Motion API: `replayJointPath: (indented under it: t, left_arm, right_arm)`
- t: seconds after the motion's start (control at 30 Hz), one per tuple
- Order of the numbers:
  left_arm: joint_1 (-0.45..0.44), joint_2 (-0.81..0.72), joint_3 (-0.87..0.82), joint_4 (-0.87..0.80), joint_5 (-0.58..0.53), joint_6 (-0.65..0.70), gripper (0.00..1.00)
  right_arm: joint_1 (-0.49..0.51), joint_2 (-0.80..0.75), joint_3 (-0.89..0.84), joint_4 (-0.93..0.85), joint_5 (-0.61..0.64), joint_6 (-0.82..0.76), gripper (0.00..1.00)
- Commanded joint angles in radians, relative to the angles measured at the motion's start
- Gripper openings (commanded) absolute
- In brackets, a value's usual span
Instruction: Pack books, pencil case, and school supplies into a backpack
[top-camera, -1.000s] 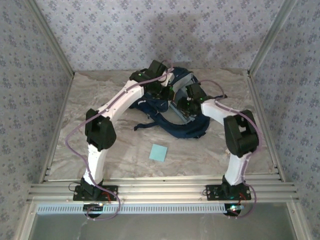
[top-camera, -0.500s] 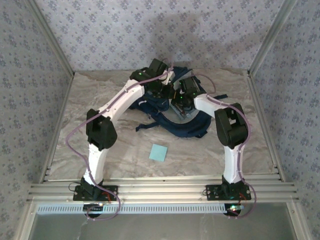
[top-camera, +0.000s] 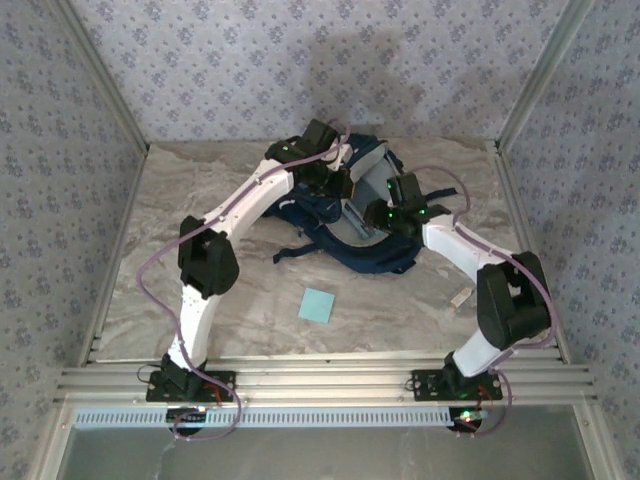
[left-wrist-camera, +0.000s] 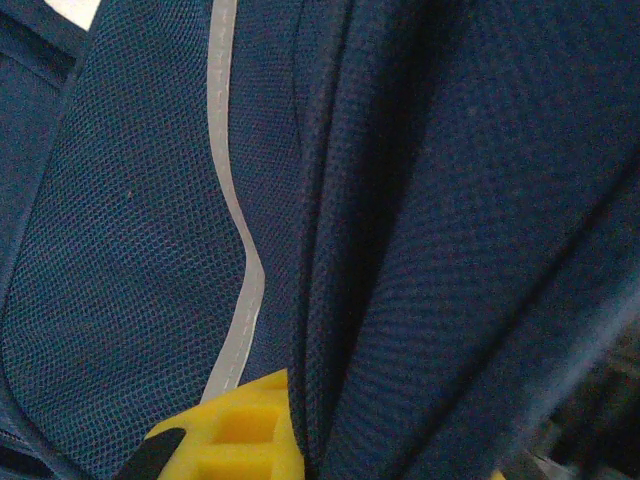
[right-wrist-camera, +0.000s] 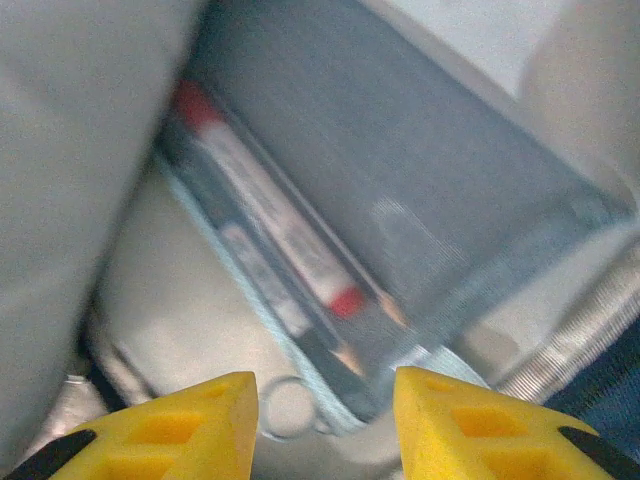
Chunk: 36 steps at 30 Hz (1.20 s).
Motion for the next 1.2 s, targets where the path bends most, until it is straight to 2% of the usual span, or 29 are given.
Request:
replayJointPath:
  t: [0.0, 0.23, 0.43, 0.6, 0.7, 0.9, 1.0, 1.1, 1.17]
  left_arm:
    - [-0.013, -0.007, 0.065, 0.115, 0.069, 0.008, 0.03]
    - [-0.021, -0.01, 0.059, 0.114, 0.105, -0.003, 0.03]
    - [-0.04, -0.032, 0.046, 0.122, 0.159, -0.029, 0.03]
    - [-0.052, -0.055, 0.016, 0.153, 0.171, -0.049, 0.03]
    - [-0.054, -0.039, 0.028, 0.15, 0.151, -0.051, 0.03]
    - [-0.053, 0.053, 0.125, 0.097, 0.055, -0.027, 0.06]
    - [-0.051, 0.107, 0.189, 0.072, 0.038, -0.028, 0.12]
    - [-0.051, 0.144, 0.238, 0.062, 0.041, -0.04, 0.22]
    - [-0.049, 0.154, 0.262, 0.059, 0.044, -0.055, 0.44]
  right_arm:
    - [-0.003, 0.03, -0.039, 0.05, -0.017, 0.062, 0.42]
    - [-0.01, 0.149, -0.034, 0.206, -0.013, 0.093, 0.42]
    - [-0.041, 0.265, 0.062, 0.319, -0.028, 0.089, 0.39]
    - [-0.045, 0.331, 0.202, 0.323, -0.058, 0.059, 0.35]
    - [-0.049, 0.323, 0.214, 0.278, -0.071, 0.043, 0.36]
    - [-0.079, 0.186, 0.079, 0.158, -0.08, 0.003, 0.48]
    - [-0.089, 0.083, 0.003, 0.081, -0.074, -0.03, 0.53]
    - [-0.087, -0.027, -0.053, 0.003, -0.053, -0.036, 0.56]
    - [-0.077, -0.103, -0.097, -0.029, -0.04, -0.024, 0.56]
